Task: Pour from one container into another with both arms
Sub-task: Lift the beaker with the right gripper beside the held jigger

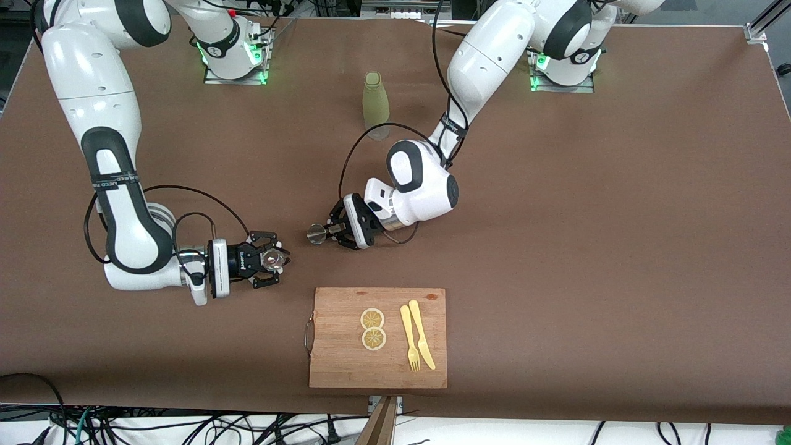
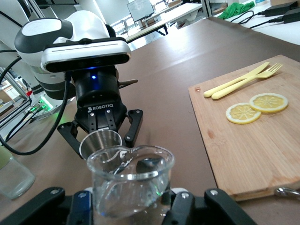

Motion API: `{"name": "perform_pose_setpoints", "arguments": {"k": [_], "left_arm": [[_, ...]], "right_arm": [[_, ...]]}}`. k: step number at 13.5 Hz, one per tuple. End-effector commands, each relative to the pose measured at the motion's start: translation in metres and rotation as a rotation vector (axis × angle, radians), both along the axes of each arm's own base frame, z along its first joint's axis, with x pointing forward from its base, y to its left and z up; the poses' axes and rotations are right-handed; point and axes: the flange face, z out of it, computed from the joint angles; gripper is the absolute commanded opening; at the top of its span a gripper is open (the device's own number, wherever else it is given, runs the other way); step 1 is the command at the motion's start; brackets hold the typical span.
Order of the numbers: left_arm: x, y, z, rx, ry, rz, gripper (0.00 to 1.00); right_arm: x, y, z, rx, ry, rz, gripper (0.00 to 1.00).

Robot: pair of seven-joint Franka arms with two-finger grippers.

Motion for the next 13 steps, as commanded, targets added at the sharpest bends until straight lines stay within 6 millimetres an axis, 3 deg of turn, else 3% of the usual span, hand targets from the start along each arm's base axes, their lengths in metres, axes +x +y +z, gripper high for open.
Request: {"name": "perform_pose_setpoints", "arguments": {"k": [1,13], "left_arm": [[0.005,-0.004,0.003,-0.024,-0.006,0.024,0.00],[0.008,-0.001,0.003,-0.021,-0.015,0.025,0.00]], "right_arm": [[0.000,0.011,0.019,-0.039,0.014,0.009,0.19],[-0.005,0.038,0.040,-0.114,0.047,0.055,0.19]]}}
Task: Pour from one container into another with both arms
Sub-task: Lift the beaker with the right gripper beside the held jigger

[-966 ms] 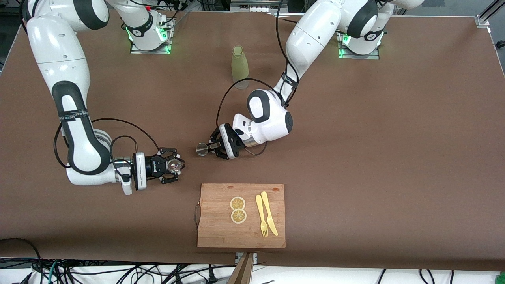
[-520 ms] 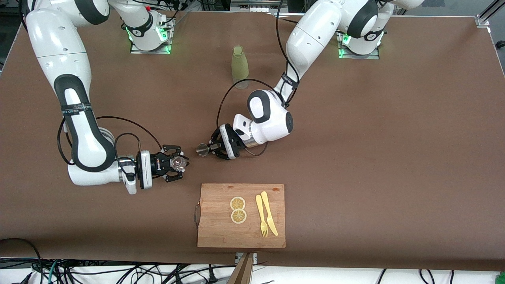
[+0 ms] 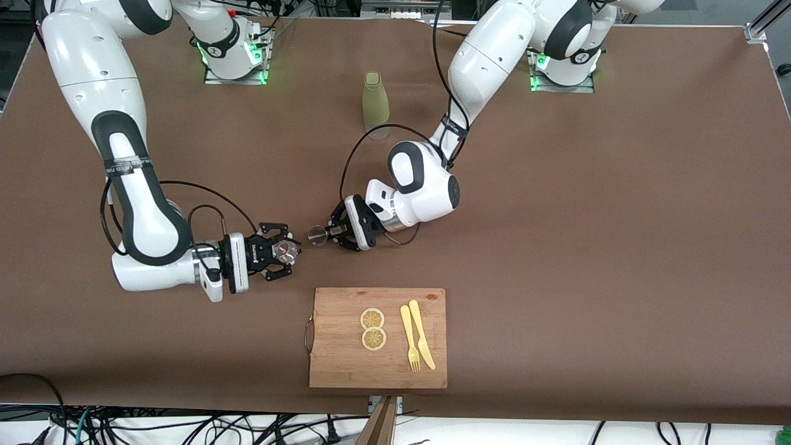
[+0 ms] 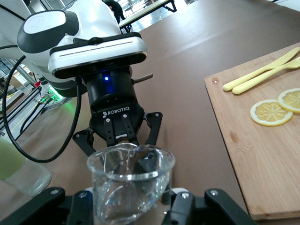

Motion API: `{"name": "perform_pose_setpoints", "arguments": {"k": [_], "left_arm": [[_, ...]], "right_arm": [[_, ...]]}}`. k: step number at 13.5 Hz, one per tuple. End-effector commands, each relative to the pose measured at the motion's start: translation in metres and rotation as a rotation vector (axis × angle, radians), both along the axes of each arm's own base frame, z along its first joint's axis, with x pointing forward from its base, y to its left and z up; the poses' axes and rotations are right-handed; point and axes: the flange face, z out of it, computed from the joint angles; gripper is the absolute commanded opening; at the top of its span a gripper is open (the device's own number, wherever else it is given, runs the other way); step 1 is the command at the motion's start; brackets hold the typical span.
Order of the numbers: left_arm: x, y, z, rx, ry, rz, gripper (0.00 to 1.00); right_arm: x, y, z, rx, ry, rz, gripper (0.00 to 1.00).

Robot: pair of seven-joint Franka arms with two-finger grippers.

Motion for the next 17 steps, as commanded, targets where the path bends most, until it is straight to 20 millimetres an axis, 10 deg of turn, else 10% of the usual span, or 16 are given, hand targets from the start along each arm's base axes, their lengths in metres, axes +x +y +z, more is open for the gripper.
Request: {"name": "perform_pose_setpoints", "arguments": {"k": [1,17], "left_arm": [[0.005,-0.004,0.003,-0.024,-0.011,0.020,0.00],[0.009,0.002,0.001,-0.020,-0.011,0.028,0.00]], "right_arm": [[0.000,0.002,0.012,-0.022,0.004,-0.002,0.19],[-0.009,0.029,0.028,-0.179,0.038,0.061,0.19]]}}
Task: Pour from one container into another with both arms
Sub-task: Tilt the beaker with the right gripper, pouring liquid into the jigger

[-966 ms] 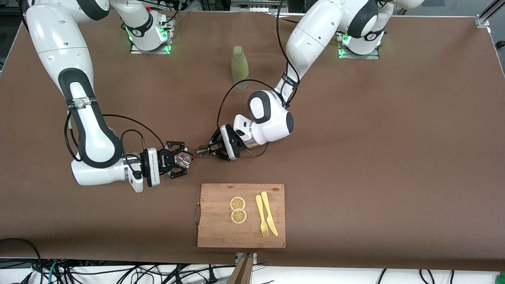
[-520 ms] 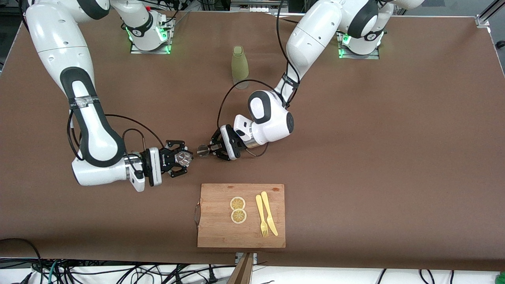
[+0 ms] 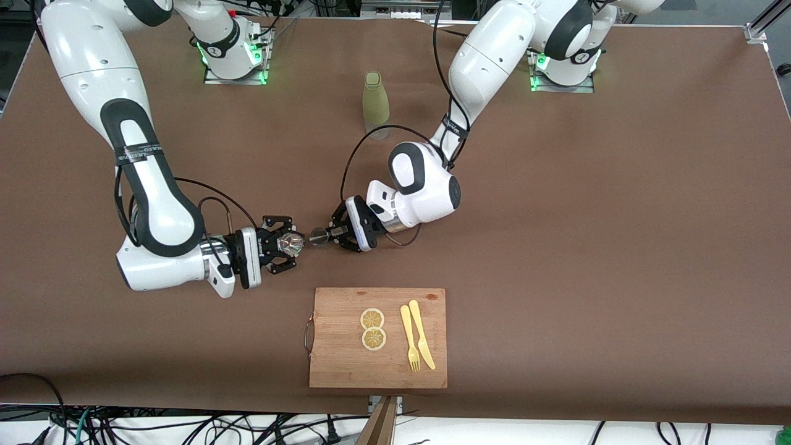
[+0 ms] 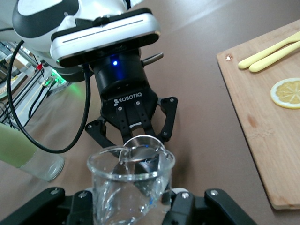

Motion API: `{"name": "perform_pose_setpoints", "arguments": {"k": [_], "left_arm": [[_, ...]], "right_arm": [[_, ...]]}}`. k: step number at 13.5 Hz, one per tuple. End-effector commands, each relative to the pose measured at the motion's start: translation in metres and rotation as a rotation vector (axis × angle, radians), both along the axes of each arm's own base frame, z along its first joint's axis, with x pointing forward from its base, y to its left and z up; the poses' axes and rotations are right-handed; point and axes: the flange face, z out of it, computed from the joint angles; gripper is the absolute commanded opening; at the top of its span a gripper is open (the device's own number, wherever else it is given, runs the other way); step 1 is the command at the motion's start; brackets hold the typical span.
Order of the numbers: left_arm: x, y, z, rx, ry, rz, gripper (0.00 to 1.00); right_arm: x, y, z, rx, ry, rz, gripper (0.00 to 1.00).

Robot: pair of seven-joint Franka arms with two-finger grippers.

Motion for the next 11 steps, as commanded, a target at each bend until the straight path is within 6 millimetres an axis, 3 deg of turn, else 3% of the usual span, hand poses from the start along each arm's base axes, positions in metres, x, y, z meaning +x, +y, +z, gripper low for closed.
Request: {"name": "perform_pose_setpoints", "arguments": {"k": [1,6,11], "left_arm": [[0.005,-0.002,0.001,-0.022,-0.010,0.021,0.00],[0.005,-0.002,0.002,-0.023,-0.009,0.019,0.00],[0.007,0.000,0.003,-0.023,-0.012,0.023,0.00]], "right_arm": [[-0.003,0.013,0.015,-0.053,0.003,0.010,0.19],[-0.004,0.019,0.018,-0.109,0.007,0.010,0.19],[-0.011,0.035,0.035,-0.178,0.002,0.054,0.19]]}}
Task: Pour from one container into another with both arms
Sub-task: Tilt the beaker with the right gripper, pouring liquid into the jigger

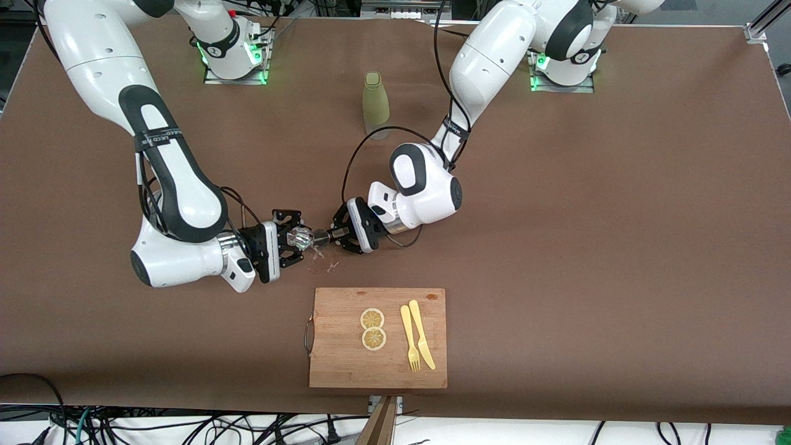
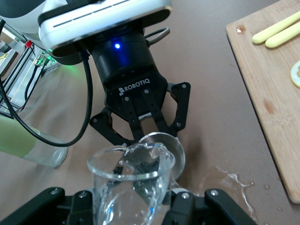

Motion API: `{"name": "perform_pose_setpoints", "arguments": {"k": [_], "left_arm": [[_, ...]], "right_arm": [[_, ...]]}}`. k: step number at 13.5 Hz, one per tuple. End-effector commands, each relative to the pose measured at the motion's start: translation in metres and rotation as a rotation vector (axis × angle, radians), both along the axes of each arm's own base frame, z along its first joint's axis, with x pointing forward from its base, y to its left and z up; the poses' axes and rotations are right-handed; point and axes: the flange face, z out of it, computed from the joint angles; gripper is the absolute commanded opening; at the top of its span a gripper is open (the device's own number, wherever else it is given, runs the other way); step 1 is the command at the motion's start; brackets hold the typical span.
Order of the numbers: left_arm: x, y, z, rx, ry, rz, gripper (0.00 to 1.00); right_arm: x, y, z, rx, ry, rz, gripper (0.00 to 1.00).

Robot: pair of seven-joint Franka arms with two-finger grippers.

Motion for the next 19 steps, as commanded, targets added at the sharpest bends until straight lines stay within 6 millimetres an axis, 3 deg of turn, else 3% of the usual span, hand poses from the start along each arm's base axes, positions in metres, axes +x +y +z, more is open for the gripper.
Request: {"name": "perform_pose_setpoints", "arguments": {"k": [1,10,19], "left_arm": [[0.006,-0.003,0.004,-0.026,-0.011,0.018,0.00],[0.008,0.002,0.003,-0.022,-0.012,0.022,0.00],[0.018,0.007,0.015,-0.024,-0.082,0.002,0.00]], "right_arm": [[-0.004,0.009,0.024,-0.054,-0.009,0.017,0.19],[-0.009,0.019,0.025,-0.095,-0.024,0.059,0.19],[-0.014,0.035,0.027,-0.115,-0.047,0.095,0.20]]}}
